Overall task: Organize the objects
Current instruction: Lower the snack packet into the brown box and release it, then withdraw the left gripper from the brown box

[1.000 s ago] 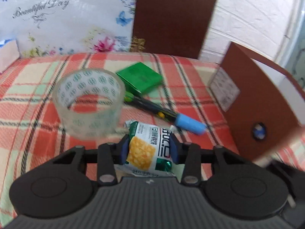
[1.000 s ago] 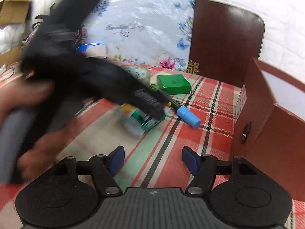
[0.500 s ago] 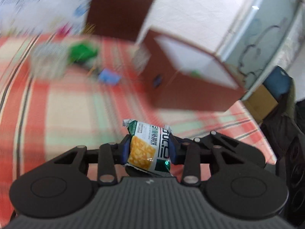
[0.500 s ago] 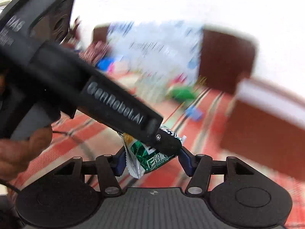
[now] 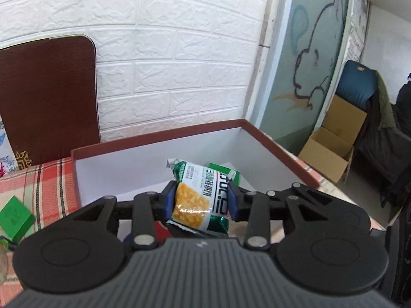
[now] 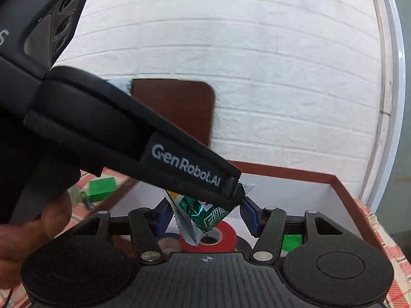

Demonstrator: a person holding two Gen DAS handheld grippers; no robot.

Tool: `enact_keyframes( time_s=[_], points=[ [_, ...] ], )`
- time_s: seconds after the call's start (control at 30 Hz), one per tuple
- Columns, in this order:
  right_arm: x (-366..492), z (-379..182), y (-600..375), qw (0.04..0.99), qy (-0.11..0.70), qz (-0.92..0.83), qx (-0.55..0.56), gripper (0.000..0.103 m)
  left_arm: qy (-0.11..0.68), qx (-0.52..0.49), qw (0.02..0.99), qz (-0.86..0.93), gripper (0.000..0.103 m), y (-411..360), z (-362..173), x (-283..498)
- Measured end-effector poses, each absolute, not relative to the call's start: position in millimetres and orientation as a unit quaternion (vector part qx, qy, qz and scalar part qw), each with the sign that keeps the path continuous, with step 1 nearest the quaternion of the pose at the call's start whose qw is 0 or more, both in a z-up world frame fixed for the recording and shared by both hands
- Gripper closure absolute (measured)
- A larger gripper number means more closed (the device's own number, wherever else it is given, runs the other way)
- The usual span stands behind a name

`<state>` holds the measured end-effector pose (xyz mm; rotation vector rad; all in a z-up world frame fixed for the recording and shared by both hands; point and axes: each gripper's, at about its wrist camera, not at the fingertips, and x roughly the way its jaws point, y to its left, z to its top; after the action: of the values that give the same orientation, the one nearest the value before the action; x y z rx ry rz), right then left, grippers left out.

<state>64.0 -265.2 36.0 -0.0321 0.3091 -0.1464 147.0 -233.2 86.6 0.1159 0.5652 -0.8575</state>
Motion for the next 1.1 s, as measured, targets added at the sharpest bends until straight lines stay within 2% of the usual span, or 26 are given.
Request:
enact_keyframes(
  time_s=[0.03,0.1,0.17,0.23,0.57,0.73,0.93,1.1],
  points=[
    [71.7,33.1,-268.3,0.984,0.158,-0.078,-0.014,0.046,0.274,0.062,0.872,-0.401,0.059,-241.1,84.9,153.1],
    [86.4,26.8,-274.0,0.981,0.173,-0.084,-0.006,0.041,0.283,0.067,0.877,-0.382,0.056,-250.7,80.7,165.7],
    [91.8,23.2,-275.2,0.98,0.176,-0.097,-0.002,0.037,0.289,0.078,0.888,-0.35,0.046,-253.5,78.1,174.8],
    [88.7,23.1,-274.1,0.98,0.17,-0.104,0.003,0.036,0.283,0.092,0.903,-0.311,0.042,-251.5,78.6,179.9],
    [53.5,38.0,-268.9,0.977,0.161,-0.137,0.019,0.035,0.263,0.109,0.919,-0.274,0.04,-222.2,89.9,153.7],
    [18.6,46.2,-278.6,0.972,0.148,-0.163,0.086,0.035,0.265,0.098,0.923,-0.26,0.039,-199.9,95.3,129.7],
    [-47.0,63.0,-252.9,0.97,0.12,-0.176,0.121,0.029,0.261,0.078,0.927,-0.258,0.037,-168.5,95.3,92.4],
    [-62.8,37.1,-229.5,0.968,0.154,-0.159,0.12,0.028,0.237,0.08,0.935,-0.251,0.035,-137.6,77.8,57.6]
  ],
)
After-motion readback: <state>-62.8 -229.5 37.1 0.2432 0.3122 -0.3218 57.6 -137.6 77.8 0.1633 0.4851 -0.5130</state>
